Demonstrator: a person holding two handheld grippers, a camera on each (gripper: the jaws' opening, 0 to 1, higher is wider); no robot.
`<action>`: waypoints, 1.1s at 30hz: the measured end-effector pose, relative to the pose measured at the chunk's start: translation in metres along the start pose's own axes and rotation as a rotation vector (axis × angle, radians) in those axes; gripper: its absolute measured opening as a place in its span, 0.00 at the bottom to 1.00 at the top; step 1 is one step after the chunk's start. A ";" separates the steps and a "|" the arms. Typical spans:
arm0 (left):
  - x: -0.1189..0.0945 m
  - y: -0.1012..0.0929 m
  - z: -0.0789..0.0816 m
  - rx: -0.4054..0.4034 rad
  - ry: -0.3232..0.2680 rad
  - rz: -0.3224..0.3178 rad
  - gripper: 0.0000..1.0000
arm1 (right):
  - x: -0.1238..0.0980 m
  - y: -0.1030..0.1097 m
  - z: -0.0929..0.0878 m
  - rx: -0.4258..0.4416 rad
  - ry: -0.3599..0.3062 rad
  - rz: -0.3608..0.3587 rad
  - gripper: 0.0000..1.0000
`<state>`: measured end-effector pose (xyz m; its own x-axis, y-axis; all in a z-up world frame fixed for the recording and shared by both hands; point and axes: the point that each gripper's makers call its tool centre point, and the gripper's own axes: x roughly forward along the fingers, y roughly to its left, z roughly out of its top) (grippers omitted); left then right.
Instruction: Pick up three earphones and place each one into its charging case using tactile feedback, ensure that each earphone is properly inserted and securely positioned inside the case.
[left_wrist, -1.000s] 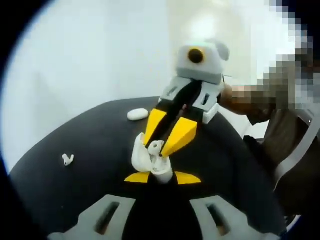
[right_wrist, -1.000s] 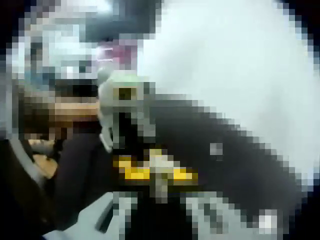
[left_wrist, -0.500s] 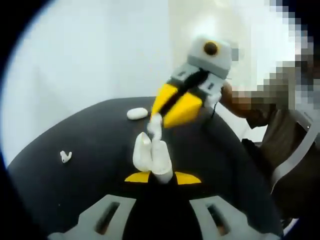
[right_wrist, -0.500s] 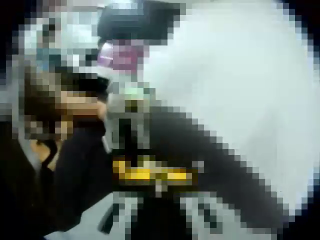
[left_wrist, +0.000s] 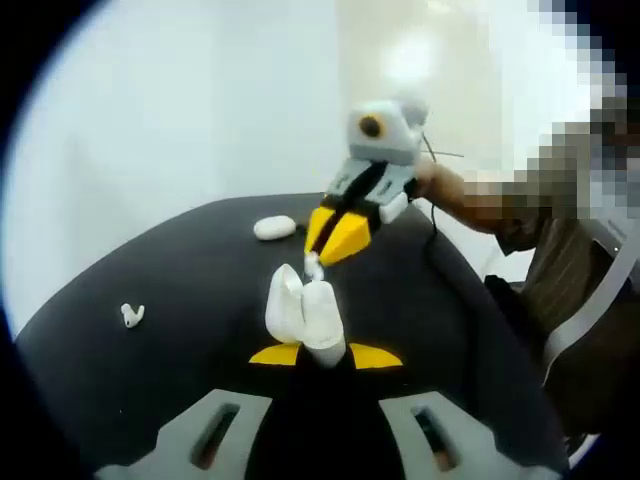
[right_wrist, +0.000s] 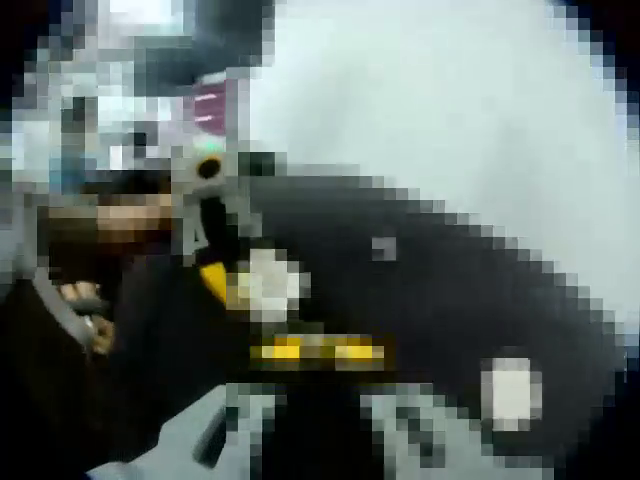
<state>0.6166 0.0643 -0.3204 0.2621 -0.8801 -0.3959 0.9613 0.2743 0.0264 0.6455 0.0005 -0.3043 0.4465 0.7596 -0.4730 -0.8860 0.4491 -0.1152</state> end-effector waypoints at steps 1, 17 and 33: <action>0.000 0.000 0.000 0.001 0.000 0.000 0.14 | 0.001 -0.006 -0.001 -0.016 0.003 -0.025 0.15; 0.000 -0.002 -0.001 0.011 -0.002 0.003 0.14 | 0.013 -0.004 -0.008 -0.051 0.012 0.004 0.19; 0.000 -0.001 -0.001 0.014 -0.001 0.003 0.14 | -0.003 -0.008 0.020 -0.117 -0.053 -0.038 0.12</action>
<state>0.6156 0.0644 -0.3208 0.2647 -0.8798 -0.3949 0.9617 0.2713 0.0401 0.6539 0.0039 -0.2849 0.4830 0.7682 -0.4201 -0.8756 0.4221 -0.2348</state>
